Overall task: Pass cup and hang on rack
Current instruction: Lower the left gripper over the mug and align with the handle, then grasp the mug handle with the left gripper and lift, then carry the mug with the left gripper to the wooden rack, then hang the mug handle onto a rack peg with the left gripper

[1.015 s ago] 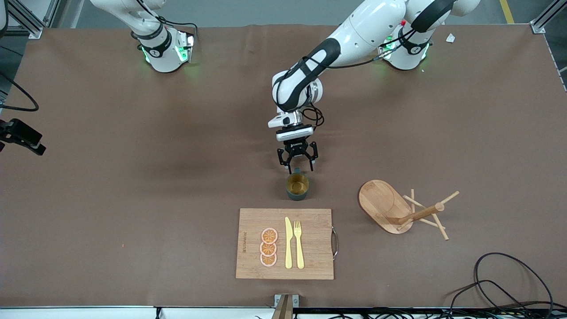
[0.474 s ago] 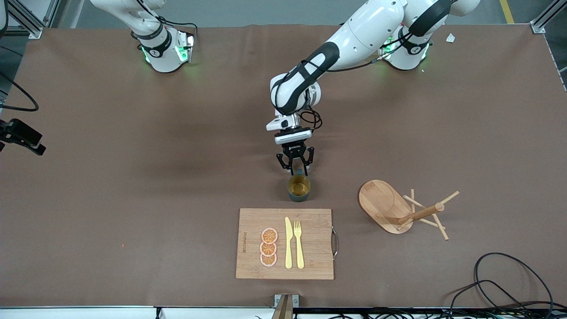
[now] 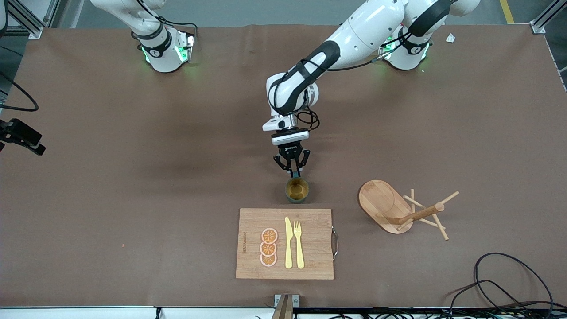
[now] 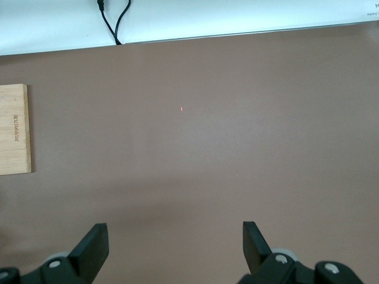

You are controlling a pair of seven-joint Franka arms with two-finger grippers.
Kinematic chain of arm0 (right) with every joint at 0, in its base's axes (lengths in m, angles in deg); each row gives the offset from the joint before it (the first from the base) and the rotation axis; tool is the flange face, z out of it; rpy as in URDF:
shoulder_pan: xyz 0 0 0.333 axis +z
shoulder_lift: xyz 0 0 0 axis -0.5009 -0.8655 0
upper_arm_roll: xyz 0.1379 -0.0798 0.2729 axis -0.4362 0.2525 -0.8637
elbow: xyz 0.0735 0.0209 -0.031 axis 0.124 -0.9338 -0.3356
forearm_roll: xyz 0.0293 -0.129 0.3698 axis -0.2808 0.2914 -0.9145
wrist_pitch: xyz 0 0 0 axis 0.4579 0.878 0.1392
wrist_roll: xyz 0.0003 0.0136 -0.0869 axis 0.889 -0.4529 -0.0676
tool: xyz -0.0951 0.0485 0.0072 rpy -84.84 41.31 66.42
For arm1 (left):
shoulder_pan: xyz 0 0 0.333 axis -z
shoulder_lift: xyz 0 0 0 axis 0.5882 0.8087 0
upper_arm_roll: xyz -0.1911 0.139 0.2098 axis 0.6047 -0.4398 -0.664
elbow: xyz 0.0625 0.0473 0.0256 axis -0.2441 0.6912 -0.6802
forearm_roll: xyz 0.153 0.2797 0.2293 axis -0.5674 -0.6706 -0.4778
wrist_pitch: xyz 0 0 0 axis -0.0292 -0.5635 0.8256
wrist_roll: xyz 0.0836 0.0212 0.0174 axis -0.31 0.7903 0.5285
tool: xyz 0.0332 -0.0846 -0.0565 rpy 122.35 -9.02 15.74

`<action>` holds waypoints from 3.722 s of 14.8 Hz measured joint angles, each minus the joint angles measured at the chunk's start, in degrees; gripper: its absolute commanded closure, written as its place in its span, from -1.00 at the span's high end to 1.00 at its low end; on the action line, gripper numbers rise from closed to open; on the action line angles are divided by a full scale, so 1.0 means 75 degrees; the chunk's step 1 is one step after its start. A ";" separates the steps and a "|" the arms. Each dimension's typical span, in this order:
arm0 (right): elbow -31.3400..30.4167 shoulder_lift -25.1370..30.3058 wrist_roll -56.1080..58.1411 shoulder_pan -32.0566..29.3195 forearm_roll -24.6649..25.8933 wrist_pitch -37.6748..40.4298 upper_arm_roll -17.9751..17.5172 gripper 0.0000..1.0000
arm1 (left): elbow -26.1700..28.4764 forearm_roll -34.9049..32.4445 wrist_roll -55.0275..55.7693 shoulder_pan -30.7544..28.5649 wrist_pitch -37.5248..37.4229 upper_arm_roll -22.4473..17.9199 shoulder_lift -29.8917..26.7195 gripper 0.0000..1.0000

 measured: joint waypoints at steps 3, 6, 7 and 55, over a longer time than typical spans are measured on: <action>0.0001 0.0000 0.0000 0.0000 0.0000 0.0000 0.0000 1.00 | -0.0403 0.0940 -0.0531 0.0028 0.0003 0.0137 -0.0003 -0.96; 0.0002 0.0000 0.0000 0.0000 0.0000 0.0000 0.0000 1.00 | -0.1150 0.2631 -0.1332 0.0044 -0.0001 0.0382 -0.0049 -0.96; 0.0002 0.0000 0.0000 0.0000 0.0000 0.0000 0.0001 1.00 | -0.1416 0.3202 -0.1537 0.0050 -0.0002 0.0423 -0.0100 -0.96; 0.0003 -0.0002 0.0000 -0.0007 0.0000 0.0000 0.0011 1.00 | -0.2688 1.7646 -0.8833 -0.7492 -0.2945 0.0362 -0.1615 -0.98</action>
